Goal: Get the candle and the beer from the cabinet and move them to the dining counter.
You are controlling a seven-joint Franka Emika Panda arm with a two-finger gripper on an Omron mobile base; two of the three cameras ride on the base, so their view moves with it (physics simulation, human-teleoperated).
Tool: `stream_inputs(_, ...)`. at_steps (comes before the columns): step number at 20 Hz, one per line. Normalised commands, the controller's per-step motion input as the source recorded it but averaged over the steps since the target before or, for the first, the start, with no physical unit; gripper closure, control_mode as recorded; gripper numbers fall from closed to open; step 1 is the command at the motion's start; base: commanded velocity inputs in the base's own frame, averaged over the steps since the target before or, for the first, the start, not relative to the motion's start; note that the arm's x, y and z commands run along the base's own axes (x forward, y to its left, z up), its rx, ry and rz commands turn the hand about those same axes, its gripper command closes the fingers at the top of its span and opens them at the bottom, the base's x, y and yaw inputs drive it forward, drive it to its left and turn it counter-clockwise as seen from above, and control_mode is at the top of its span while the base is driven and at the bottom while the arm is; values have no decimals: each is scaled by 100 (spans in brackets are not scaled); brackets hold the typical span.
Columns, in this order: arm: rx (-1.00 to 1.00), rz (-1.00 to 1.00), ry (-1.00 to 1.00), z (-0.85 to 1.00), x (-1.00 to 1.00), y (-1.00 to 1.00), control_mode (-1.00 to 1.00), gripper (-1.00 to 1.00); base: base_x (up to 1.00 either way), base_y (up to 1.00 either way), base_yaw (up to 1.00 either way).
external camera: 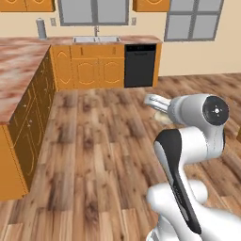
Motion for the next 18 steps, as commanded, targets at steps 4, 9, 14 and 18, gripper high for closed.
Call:
stream_inputs(4, 0, 0, 0, 0, 0, 0, 100, 100, 20, 66, 28)
stream_inputs(9, 0, 0, 0, 0, 0, 0, 100, 100, 35, 71, 13)
stream_inputs(14, 0, 0, 0, 0, 0, 0, 100, 100, 45, 75, 6)
stream_inputs(18, 0, 0, 0, 0, 0, 0, 100, 100, 56, 80, 0)
